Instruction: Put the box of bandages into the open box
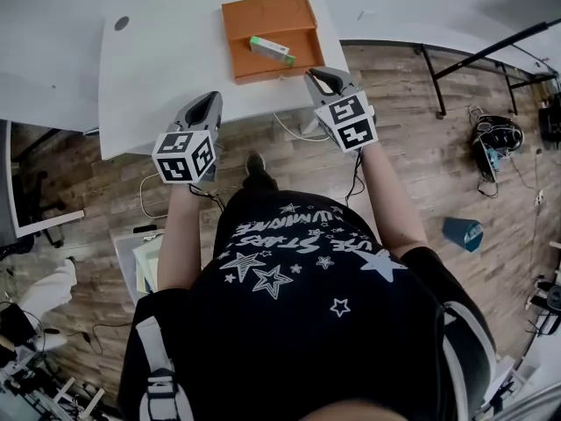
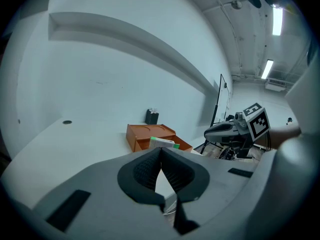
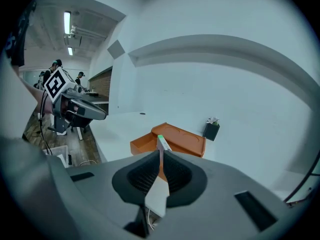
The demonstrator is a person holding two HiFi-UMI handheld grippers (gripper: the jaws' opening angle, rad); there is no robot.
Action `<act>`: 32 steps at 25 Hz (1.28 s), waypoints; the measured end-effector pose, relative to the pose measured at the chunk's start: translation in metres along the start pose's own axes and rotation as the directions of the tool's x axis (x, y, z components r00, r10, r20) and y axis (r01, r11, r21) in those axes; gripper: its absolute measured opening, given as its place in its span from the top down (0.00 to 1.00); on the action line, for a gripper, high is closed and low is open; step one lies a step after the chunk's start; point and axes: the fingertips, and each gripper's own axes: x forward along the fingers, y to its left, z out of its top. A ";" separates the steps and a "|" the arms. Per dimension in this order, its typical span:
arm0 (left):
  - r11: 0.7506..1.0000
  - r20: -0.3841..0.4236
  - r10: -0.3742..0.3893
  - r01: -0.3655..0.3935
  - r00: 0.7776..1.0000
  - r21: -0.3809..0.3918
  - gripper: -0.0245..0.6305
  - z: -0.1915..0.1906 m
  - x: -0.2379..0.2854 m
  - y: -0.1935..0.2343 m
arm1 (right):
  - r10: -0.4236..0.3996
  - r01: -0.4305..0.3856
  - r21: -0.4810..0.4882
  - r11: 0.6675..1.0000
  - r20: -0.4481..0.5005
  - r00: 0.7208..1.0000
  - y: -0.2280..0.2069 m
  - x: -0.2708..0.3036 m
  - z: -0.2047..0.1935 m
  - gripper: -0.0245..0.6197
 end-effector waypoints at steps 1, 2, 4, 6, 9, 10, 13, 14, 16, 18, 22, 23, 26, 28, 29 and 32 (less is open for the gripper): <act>1.000 0.001 0.001 -0.001 1.000 0.002 0.93 -0.002 -0.005 -0.006 | 0.001 -0.001 -0.003 1.000 0.001 1.000 0.002 -0.006 -0.002 0.87; 1.000 0.004 0.003 -0.003 1.000 0.003 0.93 -0.004 -0.010 -0.012 | 0.001 -0.001 -0.004 1.000 0.004 1.000 0.005 -0.013 -0.004 0.87; 1.000 0.011 0.007 -0.008 1.000 0.008 0.93 -0.008 -0.022 -0.025 | -0.002 0.002 0.000 1.000 0.015 1.000 0.010 -0.029 -0.007 0.87; 1.000 0.021 0.016 -0.016 1.000 0.011 0.93 -0.012 -0.036 -0.038 | -0.008 0.008 0.010 1.000 0.033 0.999 0.015 -0.045 -0.009 0.87; 1.000 0.033 0.028 -0.028 0.999 0.011 0.93 -0.021 -0.055 -0.057 | -0.016 0.014 0.033 0.999 0.060 0.998 0.020 -0.069 -0.012 0.88; 0.999 0.036 0.031 -0.031 0.999 0.009 0.93 -0.025 -0.061 -0.064 | -0.016 0.013 0.040 0.999 0.065 0.998 0.022 -0.077 -0.015 0.88; 0.999 0.043 0.043 -0.043 0.998 0.003 0.93 -0.036 -0.076 -0.081 | -0.009 0.006 0.042 0.999 0.068 0.998 0.028 -0.095 -0.026 0.88; 0.999 0.045 0.048 -0.048 0.998 0.001 0.93 -0.039 -0.081 -0.086 | -0.006 0.003 0.041 0.999 0.067 0.998 0.029 -0.100 -0.030 0.88; 0.998 0.046 0.058 -0.058 0.997 -0.004 0.93 -0.045 -0.089 -0.095 | 0.001 -0.004 0.044 0.999 0.068 0.998 0.031 -0.109 -0.037 0.88; 0.998 0.048 0.069 -0.069 0.996 -0.008 0.93 -0.051 -0.096 -0.104 | 0.007 -0.011 0.046 0.999 0.070 0.998 0.033 -0.118 -0.043 0.88; 0.996 0.054 0.089 -0.088 0.995 -0.018 0.93 -0.059 -0.108 -0.114 | 0.019 -0.022 0.034 0.999 0.074 0.997 0.037 -0.129 -0.052 0.88; 0.995 0.056 0.094 -0.093 0.994 -0.020 0.93 -0.060 -0.109 -0.116 | 0.021 -0.023 0.032 0.999 0.073 0.997 0.036 -0.131 -0.055 0.88; 0.994 0.060 0.110 -0.108 0.992 -0.033 0.93 -0.062 -0.110 -0.119 | 0.021 -0.024 0.037 0.999 0.068 0.997 0.030 -0.134 -0.060 0.88; 0.993 0.058 0.115 -0.113 0.992 -0.040 0.93 -0.063 -0.107 -0.122 | 0.020 -0.023 0.041 0.999 0.066 0.998 0.026 -0.135 -0.063 0.88; 0.993 0.057 0.115 -0.112 0.992 -0.041 0.93 -0.064 -0.106 -0.123 | 0.020 -0.023 0.043 0.999 0.065 0.998 0.024 -0.135 -0.064 0.88; 0.993 0.055 0.111 -0.109 0.992 -0.044 0.93 -0.065 -0.101 -0.127 | 0.022 -0.025 0.044 0.999 0.063 0.998 0.020 -0.135 -0.067 0.88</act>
